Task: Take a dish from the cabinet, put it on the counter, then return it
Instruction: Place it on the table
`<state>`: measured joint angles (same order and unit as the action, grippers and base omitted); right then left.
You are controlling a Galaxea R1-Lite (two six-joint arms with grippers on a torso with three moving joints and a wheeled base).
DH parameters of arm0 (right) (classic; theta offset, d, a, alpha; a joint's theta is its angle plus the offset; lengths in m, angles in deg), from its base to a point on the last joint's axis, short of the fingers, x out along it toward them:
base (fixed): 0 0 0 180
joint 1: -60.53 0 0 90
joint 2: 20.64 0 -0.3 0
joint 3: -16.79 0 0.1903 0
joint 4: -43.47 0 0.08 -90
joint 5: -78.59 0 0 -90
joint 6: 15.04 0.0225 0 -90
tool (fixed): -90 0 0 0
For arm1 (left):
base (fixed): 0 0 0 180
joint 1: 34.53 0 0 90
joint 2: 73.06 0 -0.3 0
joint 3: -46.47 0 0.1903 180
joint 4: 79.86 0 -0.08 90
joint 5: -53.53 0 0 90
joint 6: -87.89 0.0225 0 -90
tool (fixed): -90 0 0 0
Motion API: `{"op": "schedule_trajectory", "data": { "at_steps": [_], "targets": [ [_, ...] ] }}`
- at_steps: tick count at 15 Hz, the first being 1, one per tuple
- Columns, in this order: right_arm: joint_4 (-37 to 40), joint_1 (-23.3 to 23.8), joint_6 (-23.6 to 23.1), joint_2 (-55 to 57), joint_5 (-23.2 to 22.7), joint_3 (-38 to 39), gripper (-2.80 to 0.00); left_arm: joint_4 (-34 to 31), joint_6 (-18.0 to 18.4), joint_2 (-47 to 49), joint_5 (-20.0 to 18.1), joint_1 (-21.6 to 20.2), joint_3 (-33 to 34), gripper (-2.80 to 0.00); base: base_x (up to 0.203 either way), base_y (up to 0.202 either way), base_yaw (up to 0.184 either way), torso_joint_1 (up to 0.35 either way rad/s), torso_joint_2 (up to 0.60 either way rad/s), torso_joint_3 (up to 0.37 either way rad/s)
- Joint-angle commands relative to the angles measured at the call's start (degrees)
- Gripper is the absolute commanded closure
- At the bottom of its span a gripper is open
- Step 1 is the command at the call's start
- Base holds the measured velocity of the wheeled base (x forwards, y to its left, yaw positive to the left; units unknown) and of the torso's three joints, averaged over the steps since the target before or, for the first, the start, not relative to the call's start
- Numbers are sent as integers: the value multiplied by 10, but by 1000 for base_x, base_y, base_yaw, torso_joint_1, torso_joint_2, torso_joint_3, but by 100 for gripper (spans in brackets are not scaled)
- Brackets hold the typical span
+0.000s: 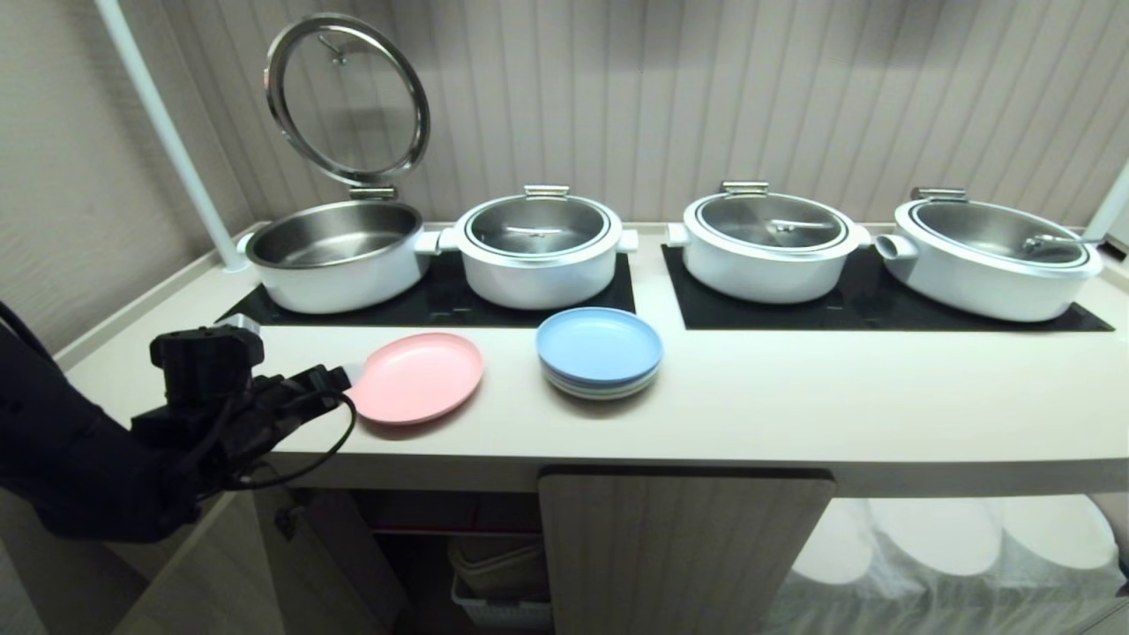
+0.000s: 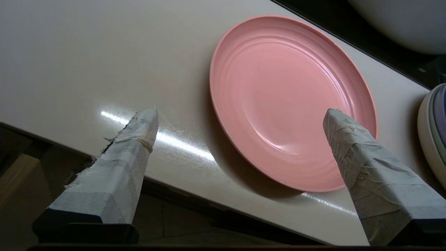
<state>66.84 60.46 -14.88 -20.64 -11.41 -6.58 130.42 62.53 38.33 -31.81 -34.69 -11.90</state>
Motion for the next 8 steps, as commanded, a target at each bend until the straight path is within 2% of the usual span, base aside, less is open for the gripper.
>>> {"op": "schedule_trajectory", "data": {
  "at_steps": [1,5,6,7,8],
  "targets": [
    [0,0,0,0,0,0,0,3,-1,-1,1,4,2,-280,0,0,0,0,0,0],
    [0,0,0,0,0,0,0,3,-1,3,0,7,1,-280,0,0,0,0,0,0],
    [0,0,0,0,0,0,0,3,-1,4,0,7,1,-228,0,0,0,0,0,0],
    [0,0,0,0,0,0,0,3,-1,6,-1,7,0,0,0,0,0,0,0,0],
    [0,0,1,0,0,0,0,3,-1,7,-1,7,-1,0,0,0,0,0,0,0]
  ]
}}
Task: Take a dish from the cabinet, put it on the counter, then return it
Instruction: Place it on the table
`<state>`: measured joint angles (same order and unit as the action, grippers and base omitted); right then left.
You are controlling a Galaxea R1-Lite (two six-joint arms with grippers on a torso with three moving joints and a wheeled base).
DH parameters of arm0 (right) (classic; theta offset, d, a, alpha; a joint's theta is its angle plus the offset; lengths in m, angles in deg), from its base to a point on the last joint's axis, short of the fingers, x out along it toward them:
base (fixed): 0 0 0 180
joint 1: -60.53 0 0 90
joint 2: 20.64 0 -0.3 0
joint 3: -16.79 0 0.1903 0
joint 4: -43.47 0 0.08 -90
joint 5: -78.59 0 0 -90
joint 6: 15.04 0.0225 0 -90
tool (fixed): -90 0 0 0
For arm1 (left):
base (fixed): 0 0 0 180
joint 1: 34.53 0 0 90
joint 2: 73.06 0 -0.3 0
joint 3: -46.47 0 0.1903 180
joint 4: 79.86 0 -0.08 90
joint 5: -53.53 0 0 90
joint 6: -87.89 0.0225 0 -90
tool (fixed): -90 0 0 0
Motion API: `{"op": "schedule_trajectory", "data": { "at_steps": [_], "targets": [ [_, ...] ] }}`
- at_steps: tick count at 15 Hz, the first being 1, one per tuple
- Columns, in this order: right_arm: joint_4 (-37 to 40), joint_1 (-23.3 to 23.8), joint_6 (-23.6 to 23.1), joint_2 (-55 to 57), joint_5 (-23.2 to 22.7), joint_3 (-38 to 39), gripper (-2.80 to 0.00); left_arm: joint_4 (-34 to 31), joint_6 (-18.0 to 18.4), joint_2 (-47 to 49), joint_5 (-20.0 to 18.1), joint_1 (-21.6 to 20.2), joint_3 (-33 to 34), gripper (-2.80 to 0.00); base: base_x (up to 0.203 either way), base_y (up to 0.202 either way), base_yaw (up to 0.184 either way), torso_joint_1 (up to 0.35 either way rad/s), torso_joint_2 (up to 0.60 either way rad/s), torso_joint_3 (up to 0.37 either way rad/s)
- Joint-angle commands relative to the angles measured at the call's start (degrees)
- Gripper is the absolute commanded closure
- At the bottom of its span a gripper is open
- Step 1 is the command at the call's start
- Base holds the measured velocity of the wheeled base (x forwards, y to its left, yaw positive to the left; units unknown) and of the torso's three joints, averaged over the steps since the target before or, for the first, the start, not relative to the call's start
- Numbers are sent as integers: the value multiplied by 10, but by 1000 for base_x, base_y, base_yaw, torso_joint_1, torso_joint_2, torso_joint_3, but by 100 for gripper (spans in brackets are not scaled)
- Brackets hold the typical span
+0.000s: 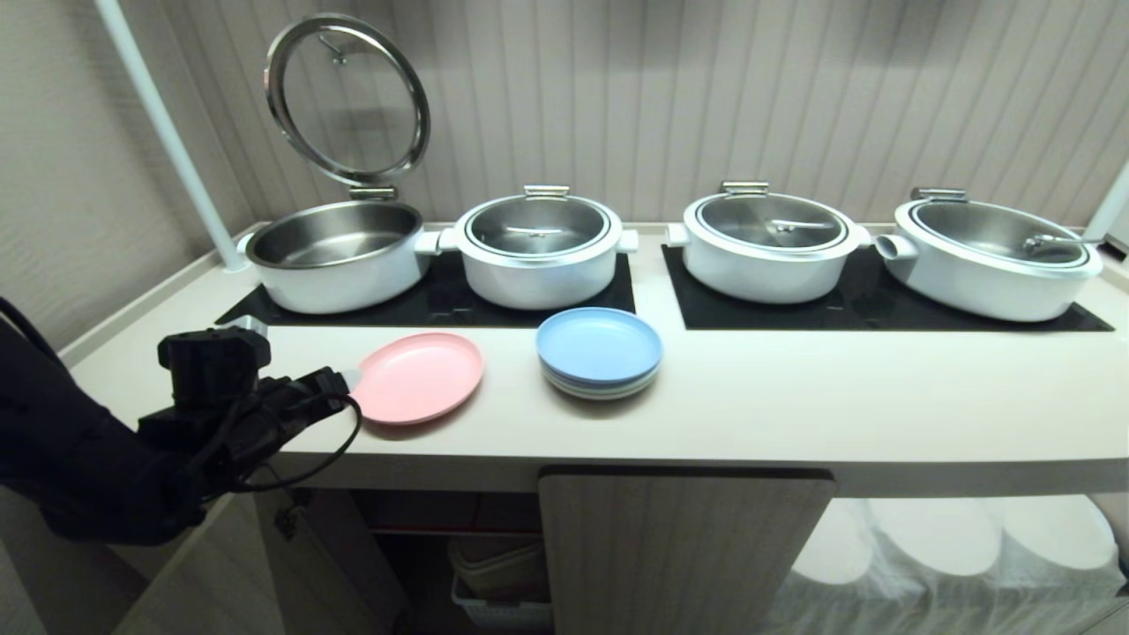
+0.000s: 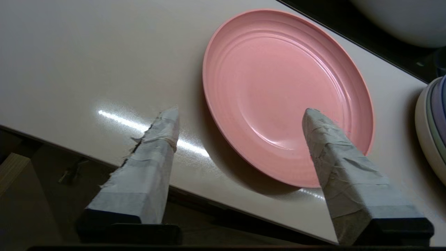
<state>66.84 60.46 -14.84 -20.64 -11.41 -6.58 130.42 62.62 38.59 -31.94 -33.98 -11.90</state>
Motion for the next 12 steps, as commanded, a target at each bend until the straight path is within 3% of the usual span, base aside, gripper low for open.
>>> {"op": "schedule_trajectory", "data": {
  "at_steps": [1,7,12],
  "targets": [
    [0,0,0,0,0,0,0,3,-2,6,0,0,-3,0,0,0,0,0,0,0],
    [0,0,0,0,0,0,0,3,-1,5,-1,2,1,0,0,0,0,0,0,0],
    [0,0,0,0,0,0,0,4,0,-50,1,34,50,0,0,0,0,0,0,0]
  ]
}}
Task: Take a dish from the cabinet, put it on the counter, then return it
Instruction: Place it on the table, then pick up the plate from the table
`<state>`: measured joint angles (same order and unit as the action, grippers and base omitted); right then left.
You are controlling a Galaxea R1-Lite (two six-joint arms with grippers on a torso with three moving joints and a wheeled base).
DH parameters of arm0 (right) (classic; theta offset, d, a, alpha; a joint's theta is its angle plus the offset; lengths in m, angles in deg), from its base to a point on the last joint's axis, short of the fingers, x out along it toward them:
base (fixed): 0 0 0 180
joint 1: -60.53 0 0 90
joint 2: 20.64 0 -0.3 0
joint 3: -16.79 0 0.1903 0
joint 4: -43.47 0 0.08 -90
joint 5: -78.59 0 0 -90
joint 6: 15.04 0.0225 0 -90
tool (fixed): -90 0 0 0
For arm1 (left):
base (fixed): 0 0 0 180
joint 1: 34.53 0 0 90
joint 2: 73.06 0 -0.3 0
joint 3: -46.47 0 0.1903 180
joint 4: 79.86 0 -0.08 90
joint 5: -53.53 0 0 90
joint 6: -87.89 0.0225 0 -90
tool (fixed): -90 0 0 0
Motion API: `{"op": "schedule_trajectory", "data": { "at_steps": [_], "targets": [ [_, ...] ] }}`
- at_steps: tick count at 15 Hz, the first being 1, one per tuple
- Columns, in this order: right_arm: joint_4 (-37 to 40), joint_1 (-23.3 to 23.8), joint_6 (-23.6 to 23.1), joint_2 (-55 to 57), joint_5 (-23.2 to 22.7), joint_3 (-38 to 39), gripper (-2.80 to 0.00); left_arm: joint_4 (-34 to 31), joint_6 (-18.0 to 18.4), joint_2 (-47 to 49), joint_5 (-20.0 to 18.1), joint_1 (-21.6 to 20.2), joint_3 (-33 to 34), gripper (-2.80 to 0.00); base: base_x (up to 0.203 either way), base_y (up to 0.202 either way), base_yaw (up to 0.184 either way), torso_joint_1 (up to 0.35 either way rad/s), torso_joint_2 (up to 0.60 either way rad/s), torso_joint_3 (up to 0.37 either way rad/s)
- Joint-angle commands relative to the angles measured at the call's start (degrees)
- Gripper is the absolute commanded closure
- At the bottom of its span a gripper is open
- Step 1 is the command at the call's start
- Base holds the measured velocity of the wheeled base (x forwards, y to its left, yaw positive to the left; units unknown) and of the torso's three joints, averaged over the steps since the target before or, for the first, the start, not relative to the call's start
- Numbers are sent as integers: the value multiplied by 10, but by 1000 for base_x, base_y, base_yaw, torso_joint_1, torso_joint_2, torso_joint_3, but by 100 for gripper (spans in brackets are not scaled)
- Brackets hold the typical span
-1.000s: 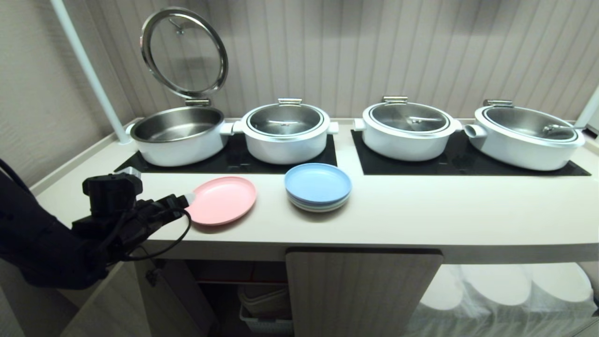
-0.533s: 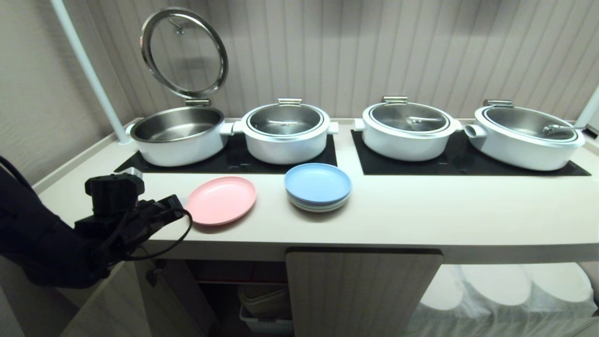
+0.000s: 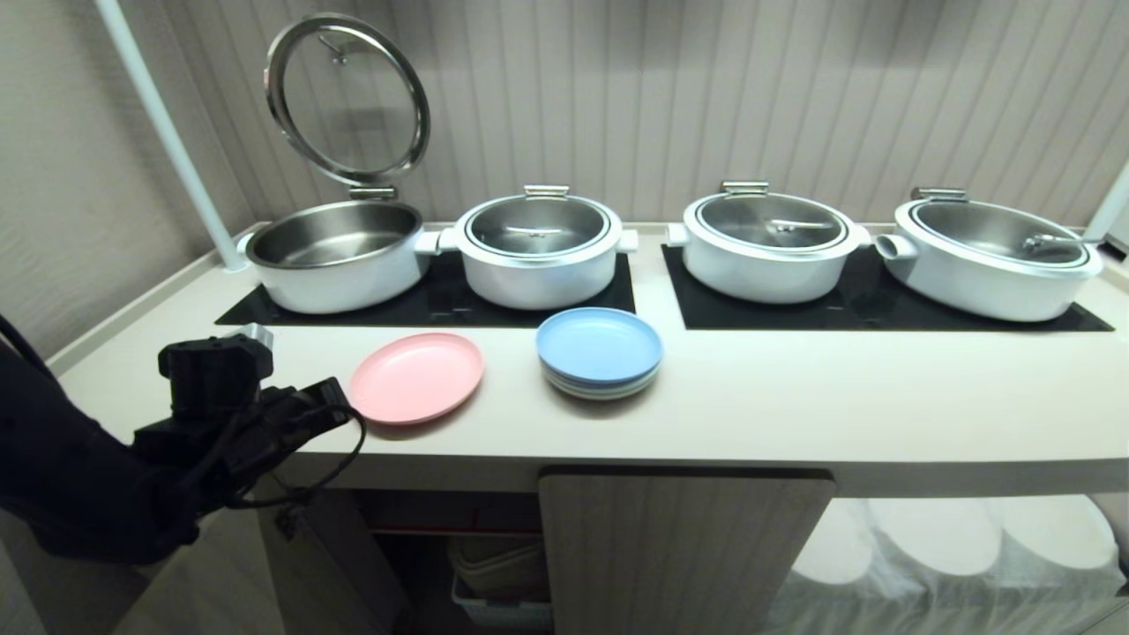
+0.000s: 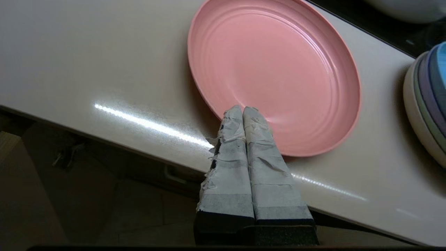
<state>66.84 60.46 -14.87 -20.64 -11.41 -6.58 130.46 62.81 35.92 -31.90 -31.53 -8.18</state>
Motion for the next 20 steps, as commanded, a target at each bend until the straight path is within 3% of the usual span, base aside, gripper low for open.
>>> {"op": "schedule_trajectory", "data": {
  "at_steps": [1,5,7,12,17,20],
  "targets": [
    [0,0,0,0,0,0,0,4,-1,-39,1,21,28,0,0,0,0,0,0,0],
    [0,0,0,0,0,0,0,4,-1,-121,11,79,103,0,0,0,0,0,0,0],
    [0,0,0,0,0,0,0,4,2,-148,39,93,133,0,0,0,0,0,0,0],
    [0,0,0,0,0,-1,0,4,45,-220,71,92,205,0,0,0,0,0,0,0],
    [0,0,0,0,0,0,0,49,70,-272,134,84,307,0,0,0,0,0,0,0],
    [0,0,1,0,0,0,0,61,92,-299,179,58,313,0,0,0,0,0,0,0]
  ]
}}
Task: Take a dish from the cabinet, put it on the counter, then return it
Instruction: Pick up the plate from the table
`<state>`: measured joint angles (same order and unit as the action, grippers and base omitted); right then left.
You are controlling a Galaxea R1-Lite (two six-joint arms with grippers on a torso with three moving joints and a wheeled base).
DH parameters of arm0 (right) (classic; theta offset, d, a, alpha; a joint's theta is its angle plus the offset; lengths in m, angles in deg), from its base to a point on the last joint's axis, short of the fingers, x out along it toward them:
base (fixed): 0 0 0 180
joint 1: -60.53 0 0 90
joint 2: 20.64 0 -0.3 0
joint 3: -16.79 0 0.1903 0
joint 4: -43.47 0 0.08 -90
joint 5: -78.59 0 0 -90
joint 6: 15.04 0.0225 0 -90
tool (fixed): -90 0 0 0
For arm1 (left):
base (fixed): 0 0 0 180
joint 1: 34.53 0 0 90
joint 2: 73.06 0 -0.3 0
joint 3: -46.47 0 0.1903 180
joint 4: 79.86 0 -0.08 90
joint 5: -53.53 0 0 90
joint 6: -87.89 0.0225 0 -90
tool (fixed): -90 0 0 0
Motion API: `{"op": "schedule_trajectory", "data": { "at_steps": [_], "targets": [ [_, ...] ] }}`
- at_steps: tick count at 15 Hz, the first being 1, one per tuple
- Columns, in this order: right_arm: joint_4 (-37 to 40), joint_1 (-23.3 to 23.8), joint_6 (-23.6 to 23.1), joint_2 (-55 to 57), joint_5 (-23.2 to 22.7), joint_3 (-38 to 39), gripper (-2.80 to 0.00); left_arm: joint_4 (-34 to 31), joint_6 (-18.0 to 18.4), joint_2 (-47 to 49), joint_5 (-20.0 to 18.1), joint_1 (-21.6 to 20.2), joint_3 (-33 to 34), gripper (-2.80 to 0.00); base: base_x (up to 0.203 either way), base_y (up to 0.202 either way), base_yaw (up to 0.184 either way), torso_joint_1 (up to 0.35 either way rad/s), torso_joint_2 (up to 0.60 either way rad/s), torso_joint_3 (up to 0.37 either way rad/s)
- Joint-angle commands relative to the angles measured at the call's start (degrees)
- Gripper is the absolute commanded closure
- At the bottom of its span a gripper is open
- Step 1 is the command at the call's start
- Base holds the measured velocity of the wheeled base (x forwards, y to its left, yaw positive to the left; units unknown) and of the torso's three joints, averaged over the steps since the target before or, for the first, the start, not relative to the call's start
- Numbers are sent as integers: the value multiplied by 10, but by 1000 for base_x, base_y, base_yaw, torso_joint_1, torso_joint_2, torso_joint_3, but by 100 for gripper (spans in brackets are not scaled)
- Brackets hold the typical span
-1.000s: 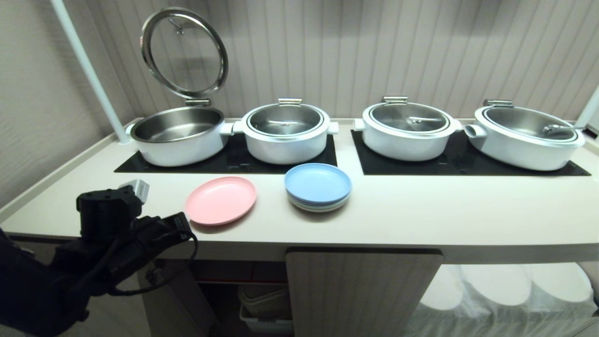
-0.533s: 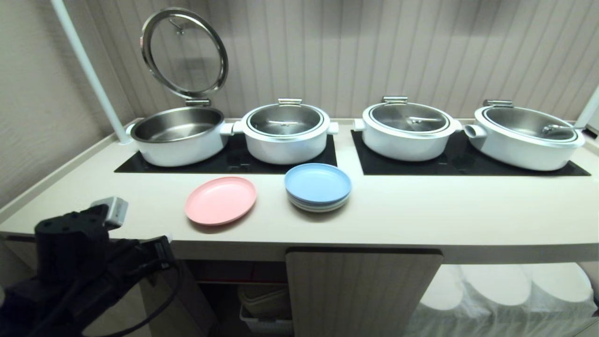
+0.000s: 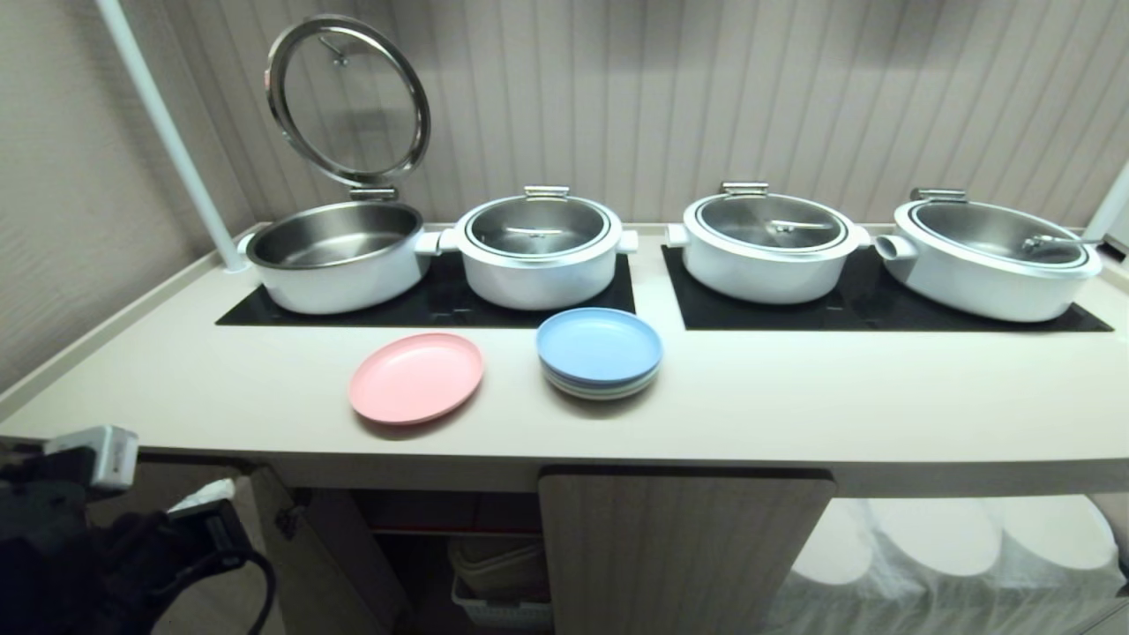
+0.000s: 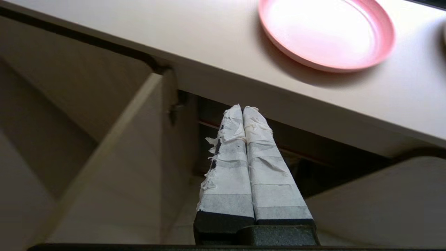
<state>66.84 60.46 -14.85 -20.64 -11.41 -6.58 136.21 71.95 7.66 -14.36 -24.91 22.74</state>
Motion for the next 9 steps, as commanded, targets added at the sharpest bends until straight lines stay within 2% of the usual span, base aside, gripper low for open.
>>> {"op": "schedule_trajectory", "data": {
  "at_steps": [1,4,9],
  "targets": [
    [0,0,0,0,0,0,0,3,14,-29,8,-28,4,0,0,0,0,0,0,0],
    [0,0,0,0,0,0,0,-5,52,-87,11,-75,4,0,0,0,0,0,0,0],
    [0,0,0,0,0,0,0,-91,112,-206,6,-114,4,0,0,0,0,0,0,0]
  ]
}}
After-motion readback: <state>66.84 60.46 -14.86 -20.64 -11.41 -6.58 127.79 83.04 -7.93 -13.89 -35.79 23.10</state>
